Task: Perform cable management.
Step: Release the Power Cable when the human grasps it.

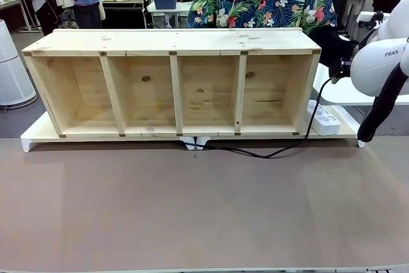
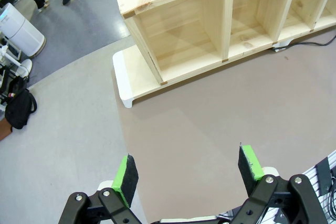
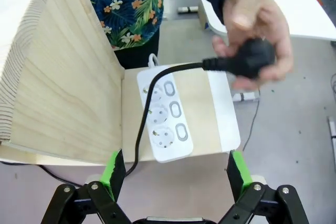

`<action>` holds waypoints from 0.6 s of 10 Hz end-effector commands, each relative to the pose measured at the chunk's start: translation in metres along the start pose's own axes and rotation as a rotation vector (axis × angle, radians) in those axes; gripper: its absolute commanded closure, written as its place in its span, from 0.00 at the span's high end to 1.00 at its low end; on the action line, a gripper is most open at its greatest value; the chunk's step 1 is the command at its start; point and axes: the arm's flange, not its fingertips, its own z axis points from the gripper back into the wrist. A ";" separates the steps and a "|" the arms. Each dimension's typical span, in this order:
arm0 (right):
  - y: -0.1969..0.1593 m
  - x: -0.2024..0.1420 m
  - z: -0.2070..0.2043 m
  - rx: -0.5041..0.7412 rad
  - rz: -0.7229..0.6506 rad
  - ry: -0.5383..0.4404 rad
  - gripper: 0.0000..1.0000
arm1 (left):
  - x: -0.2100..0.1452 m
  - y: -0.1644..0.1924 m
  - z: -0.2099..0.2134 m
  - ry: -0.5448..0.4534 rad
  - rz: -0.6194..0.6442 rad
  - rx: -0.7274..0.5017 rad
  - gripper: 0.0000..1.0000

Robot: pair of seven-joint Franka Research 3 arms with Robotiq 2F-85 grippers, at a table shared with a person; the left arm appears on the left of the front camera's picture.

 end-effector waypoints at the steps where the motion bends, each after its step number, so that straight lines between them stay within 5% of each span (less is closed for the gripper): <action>1: -0.001 -0.001 -0.001 0.000 -0.008 0.006 1.00 | 0.000 0.001 0.000 0.000 0.005 -0.001 1.00; 6: -0.001 -0.001 -0.001 0.000 -0.008 0.006 1.00 | 0.000 0.001 0.000 0.000 0.005 -0.001 1.00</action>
